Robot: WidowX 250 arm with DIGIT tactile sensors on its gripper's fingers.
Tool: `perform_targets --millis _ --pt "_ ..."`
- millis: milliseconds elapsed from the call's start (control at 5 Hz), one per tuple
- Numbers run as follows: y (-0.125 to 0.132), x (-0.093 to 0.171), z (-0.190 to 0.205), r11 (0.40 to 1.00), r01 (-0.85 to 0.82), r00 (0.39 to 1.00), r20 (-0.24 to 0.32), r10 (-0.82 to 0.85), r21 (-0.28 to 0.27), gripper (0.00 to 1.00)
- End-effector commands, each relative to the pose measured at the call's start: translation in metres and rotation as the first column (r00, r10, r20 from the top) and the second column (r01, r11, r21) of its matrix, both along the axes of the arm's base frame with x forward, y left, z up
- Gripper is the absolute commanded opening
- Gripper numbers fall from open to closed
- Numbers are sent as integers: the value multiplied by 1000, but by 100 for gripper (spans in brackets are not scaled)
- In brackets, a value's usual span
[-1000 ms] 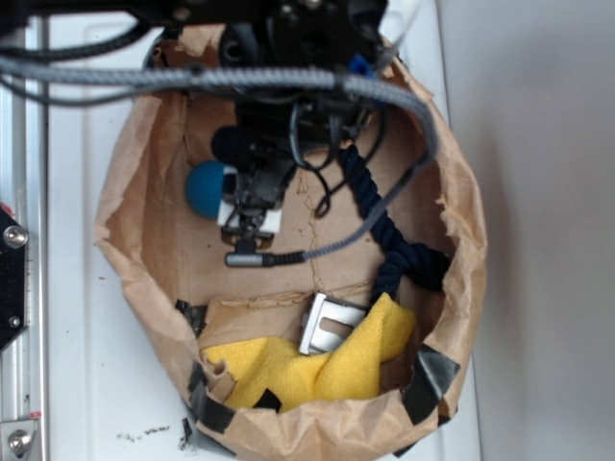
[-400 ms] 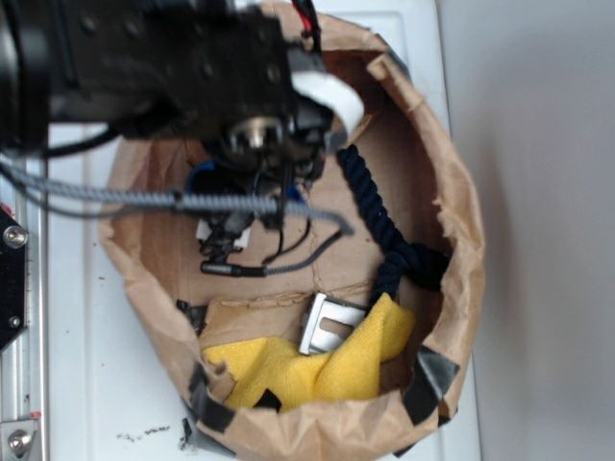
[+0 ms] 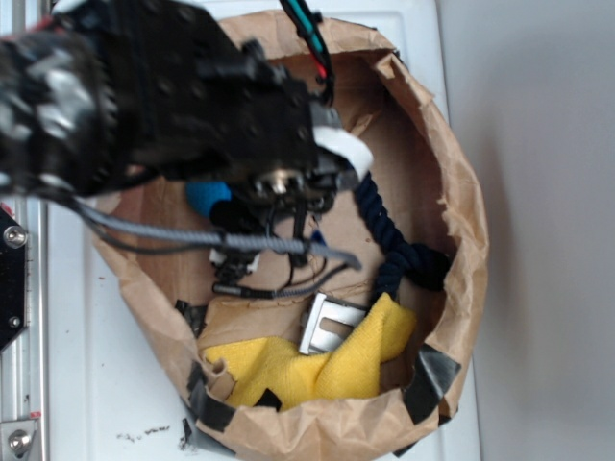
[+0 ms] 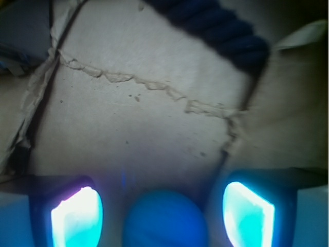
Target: Grab the blue ball.
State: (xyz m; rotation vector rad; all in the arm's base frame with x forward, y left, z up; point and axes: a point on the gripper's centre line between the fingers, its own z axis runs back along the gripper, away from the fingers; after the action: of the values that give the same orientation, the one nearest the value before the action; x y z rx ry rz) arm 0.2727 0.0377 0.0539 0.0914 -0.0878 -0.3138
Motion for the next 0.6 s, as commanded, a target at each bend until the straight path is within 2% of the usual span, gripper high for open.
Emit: perform_targets --millis 0,200,400 --pt "-8 10 -21 999 1 1000 -25 0 41 100" --pt "-6 -9 -34 995 27 998 -65 -20 95 100" --pt "2 -21 -38 991 27 996 -82 -16 132 100"
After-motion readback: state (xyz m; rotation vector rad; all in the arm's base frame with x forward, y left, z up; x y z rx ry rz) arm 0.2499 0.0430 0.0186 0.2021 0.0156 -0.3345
